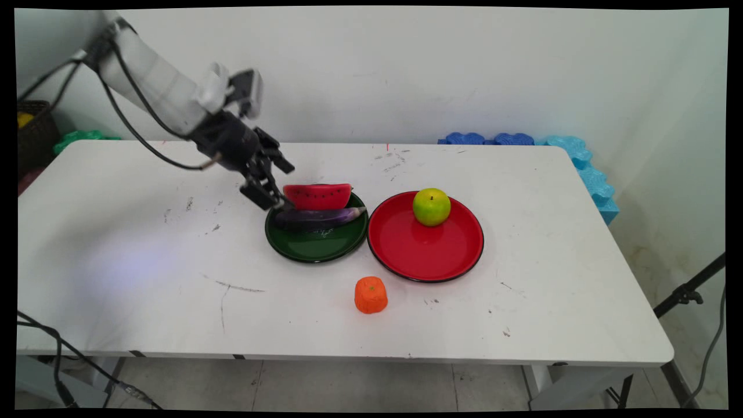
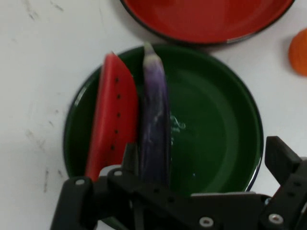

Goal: Pick up the eggplant from the green plate

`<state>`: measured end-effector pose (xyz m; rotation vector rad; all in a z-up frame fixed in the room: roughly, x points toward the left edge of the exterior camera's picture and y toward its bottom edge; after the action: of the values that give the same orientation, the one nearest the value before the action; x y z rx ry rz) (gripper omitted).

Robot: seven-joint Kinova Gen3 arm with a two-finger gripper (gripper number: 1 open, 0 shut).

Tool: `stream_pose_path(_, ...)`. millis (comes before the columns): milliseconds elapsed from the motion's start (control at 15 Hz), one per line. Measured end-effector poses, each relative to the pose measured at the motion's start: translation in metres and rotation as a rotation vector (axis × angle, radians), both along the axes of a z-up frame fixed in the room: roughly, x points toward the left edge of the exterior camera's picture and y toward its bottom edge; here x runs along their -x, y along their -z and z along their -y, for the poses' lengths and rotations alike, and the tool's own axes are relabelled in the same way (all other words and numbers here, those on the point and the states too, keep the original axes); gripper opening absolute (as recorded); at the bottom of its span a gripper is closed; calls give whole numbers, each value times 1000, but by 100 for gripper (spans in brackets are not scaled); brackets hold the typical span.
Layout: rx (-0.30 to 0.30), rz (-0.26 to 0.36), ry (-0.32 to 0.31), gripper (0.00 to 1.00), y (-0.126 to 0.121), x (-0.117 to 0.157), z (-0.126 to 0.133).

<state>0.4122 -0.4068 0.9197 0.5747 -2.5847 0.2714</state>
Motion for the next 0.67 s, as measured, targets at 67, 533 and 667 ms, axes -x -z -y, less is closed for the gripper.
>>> stream_pose_path(67,-3,18,10,100,9,4,2)
stream_pose_path(533,-19,110,21,100,63,34,26)
stream_pose_path(667,-32,123,16,100,74,39,30)
